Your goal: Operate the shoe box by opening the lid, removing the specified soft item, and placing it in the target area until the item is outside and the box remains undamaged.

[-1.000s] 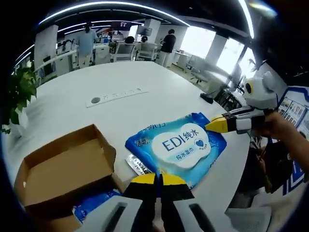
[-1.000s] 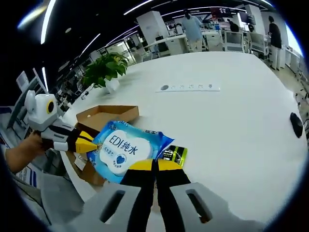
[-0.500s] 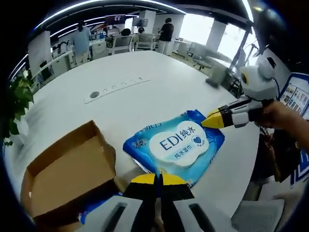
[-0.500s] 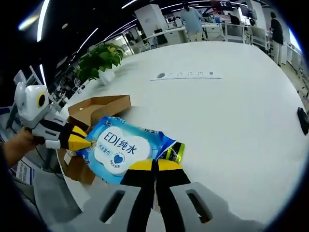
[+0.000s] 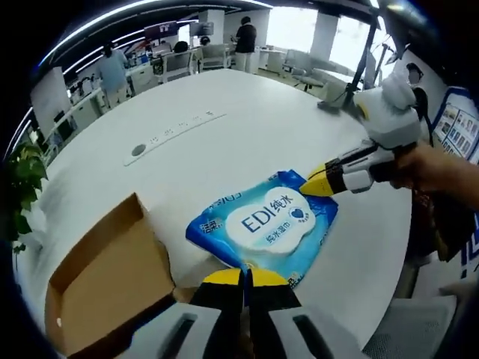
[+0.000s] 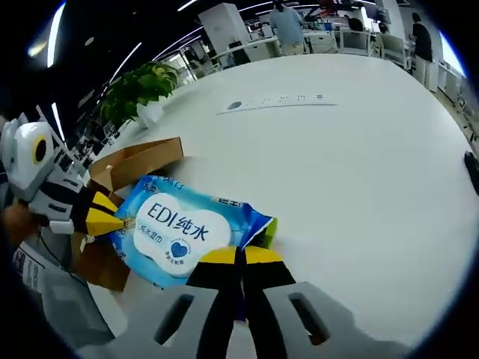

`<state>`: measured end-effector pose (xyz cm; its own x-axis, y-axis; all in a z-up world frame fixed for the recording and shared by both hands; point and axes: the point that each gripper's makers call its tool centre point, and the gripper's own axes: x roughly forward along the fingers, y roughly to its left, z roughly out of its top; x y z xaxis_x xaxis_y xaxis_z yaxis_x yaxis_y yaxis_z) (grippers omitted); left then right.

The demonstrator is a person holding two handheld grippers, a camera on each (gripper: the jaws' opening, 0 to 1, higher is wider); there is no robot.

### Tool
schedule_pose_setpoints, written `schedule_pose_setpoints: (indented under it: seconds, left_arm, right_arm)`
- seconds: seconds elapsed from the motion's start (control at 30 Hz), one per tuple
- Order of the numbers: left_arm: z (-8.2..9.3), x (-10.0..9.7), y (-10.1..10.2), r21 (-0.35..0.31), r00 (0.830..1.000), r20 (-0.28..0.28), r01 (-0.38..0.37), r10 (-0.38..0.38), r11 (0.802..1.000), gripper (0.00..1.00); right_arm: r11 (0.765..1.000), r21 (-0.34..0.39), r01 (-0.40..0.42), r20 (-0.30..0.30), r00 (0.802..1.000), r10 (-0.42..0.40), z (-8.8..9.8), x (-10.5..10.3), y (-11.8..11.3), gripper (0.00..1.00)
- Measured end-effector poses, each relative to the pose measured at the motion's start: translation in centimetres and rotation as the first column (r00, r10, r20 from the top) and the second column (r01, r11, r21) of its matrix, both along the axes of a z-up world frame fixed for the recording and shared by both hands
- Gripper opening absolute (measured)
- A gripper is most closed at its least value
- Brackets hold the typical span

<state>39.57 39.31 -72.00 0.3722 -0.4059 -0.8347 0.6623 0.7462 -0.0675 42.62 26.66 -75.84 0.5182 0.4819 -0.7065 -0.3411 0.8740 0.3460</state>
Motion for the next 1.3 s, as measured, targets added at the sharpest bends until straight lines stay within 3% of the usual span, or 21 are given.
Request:
schedule_pose_setpoints:
  seconds: [0.23, 0.53, 0.83, 1.3]
  left_arm:
    - [-1.1, -0.5, 0.1, 0.087, 0.998, 0.019, 0.062, -0.063, 0.994, 0.01]
    - [-0.9, -0.7, 0.9, 0.141, 0.995, 0.031, 0.085, -0.090, 0.986, 0.06]
    - [0.4, -1.2, 0.8, 0.063, 0.999, 0.027, 0.040, -0.042, 0.997, 0.13]
    - [2.7, -2.1, 0.9, -0.008, 0.998, 0.058, 0.025, -0.024, 1.000, 0.19]
  right_arm:
    - [0.998, 0.036, 0.050, -0.009, 0.999, -0.050, -0.7, -0.2, -0.4, 0.00]
    - [1.000, 0.005, 0.017, 0.016, 1.000, -0.017, -0.5, -0.1, -0.2, 0.00]
    - [1.000, -0.027, -0.012, 0.037, 0.999, 0.013, -0.3, -0.1, 0.0, 0.01]
    - [0.998, -0.056, -0.006, 0.062, 0.998, 0.009, 0.9, 0.0, -0.4, 0.05]
